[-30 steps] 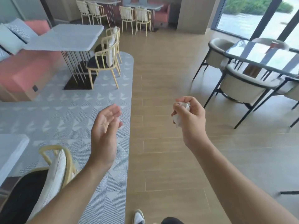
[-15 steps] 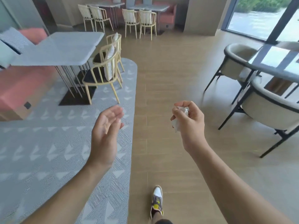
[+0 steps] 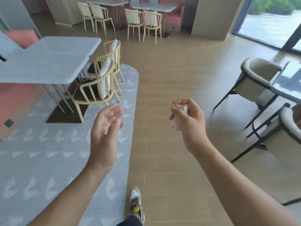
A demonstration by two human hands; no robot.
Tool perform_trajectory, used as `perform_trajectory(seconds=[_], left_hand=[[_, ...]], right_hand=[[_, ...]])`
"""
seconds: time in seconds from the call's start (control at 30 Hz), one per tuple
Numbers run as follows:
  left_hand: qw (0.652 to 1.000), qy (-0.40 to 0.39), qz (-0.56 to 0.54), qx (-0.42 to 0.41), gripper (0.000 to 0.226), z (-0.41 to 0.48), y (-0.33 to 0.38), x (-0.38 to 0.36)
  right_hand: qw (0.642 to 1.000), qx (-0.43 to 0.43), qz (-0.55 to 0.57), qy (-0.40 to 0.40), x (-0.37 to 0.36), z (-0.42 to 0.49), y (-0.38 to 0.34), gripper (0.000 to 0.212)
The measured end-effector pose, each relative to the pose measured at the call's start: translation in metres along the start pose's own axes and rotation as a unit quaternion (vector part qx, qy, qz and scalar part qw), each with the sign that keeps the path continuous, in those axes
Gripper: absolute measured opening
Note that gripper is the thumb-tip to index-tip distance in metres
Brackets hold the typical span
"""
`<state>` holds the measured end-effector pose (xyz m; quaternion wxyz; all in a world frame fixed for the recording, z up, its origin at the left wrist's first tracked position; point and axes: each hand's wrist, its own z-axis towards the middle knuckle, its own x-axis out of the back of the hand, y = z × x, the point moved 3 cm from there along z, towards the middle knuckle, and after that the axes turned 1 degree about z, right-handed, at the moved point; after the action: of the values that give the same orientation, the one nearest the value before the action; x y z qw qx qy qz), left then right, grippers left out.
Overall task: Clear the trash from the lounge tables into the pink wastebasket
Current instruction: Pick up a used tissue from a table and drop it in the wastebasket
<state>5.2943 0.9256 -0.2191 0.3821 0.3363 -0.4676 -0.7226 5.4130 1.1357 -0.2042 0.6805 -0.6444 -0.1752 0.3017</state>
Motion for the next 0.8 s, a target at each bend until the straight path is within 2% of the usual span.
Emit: perform_trajectory(seconds=[0.23,0.53,0.8], left_hand=[[1.000,0.006,-0.018,-0.006,0.038,0.194,-0.085,-0.014],[0.999,-0.039,-0.022,0.002,0.037,0.440,-0.158,-0.052],[0.999,-0.020,-0.033,-0.008,0.036,0.635,-0.258,-0.087]], right_hand=[[1.000,0.006,-0.014,0.010,-0.052,0.196,0.045,0.008],[0.999,0.011,-0.010,0.035,-0.111,0.429,0.060,0.010],[1.000,-0.001,-0.011,0.016,-0.146,0.640,0.121,0.010]])
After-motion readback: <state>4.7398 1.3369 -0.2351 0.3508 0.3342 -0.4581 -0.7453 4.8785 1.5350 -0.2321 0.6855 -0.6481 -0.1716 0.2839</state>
